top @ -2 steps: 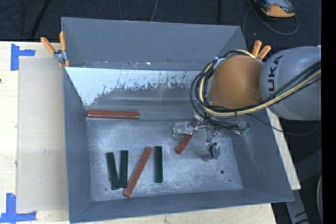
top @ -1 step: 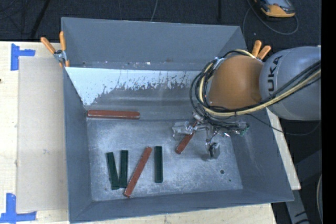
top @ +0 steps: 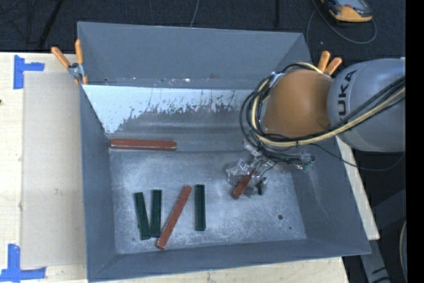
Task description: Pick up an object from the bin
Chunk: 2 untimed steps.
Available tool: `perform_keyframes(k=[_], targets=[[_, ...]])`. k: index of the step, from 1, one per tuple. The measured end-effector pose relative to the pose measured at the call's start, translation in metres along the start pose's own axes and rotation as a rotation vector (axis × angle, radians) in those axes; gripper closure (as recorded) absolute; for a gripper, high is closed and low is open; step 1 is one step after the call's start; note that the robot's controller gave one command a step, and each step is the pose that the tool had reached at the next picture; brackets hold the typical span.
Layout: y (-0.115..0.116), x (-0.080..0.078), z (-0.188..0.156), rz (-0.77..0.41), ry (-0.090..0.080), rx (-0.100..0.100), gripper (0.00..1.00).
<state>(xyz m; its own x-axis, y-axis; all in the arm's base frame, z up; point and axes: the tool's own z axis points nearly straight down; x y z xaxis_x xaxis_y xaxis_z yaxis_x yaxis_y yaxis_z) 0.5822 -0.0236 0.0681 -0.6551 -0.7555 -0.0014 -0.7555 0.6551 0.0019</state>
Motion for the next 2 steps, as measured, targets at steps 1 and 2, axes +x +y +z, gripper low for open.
perform_keyframes(k=[1,2], targets=[[0.000,-0.002,-0.052,0.004,-0.003,0.006,1.00],[-0.001,-0.004,-0.116,0.009,-0.004,0.007,1.00]])
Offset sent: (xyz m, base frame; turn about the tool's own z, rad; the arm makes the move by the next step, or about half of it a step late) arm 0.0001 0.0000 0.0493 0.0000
